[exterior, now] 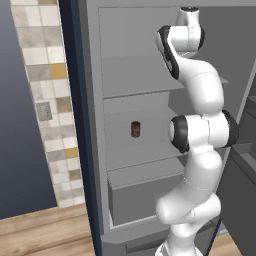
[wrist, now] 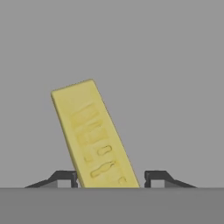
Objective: Pick the egg and butter from the fridge and place them by the bowl for mixing.
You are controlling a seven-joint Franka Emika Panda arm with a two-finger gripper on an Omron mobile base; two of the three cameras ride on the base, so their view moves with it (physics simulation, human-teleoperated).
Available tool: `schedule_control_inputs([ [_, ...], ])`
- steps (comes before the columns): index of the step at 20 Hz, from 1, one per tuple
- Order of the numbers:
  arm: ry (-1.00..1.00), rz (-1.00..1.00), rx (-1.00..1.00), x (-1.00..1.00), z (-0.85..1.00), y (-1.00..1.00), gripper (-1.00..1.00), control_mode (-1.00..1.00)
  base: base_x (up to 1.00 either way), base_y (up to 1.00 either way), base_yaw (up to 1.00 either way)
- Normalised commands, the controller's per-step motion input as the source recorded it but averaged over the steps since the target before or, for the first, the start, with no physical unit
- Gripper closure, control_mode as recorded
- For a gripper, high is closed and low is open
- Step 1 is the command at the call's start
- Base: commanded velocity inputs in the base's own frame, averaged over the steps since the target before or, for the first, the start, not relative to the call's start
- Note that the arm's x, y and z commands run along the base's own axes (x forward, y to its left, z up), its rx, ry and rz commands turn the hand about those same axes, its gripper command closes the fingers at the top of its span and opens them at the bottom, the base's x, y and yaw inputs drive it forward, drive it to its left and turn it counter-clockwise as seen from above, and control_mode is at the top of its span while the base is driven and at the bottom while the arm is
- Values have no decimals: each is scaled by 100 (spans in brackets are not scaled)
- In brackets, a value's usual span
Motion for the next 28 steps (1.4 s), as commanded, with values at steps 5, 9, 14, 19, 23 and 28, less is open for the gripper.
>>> schedule_control_inputs([
  [5,-21,0,2,0,-9,0,100,-100,0,0,0],
  [9,0,0,0,-6,0,0,100,-100,0,0,0],
  [14,-27,0,0,-52,0,0,100,-100,0,0,0],
  [19,-19,0,0,-91,0,12,100,-100,0,0,0],
  [23,-8,3,0,-100,-5,30,100,-100,0,0,0],
  [28,-1,6,8,-100,0,35,100,-100,0,0,0],
])
